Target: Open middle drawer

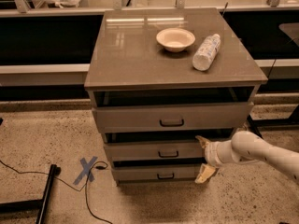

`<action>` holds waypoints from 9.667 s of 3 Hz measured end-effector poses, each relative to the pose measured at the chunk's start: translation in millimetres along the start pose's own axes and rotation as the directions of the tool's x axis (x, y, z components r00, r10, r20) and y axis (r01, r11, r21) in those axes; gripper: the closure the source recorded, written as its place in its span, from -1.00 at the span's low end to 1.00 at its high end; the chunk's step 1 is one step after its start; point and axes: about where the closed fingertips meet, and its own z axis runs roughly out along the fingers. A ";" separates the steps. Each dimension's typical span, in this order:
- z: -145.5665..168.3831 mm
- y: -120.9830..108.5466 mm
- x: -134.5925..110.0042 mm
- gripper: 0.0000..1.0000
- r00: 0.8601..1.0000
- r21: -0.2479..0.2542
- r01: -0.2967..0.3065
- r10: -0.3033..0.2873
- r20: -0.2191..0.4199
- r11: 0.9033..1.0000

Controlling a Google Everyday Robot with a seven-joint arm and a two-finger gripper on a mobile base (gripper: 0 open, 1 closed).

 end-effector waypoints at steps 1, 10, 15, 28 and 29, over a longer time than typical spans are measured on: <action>10.6 -10.5 11.8 -1.00 1.000 0.004 -0.003 0.003 0.002 1.000; 35.1 -15.0 37.5 -1.00 1.000 -0.069 -0.028 0.028 -0.007 0.997; 26.3 -16.4 22.0 0.15 0.988 -0.199 0.065 -0.091 -0.124 0.978; 12.6 -24.5 39.6 1.00 0.991 -0.190 0.062 -0.084 -0.107 0.980; 34.7 -28.2 55.1 1.00 0.989 -0.190 0.068 -0.092 -0.117 0.979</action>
Offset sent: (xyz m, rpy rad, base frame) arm 0.0369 -0.0289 -0.0387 0.0191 0.0284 -0.0299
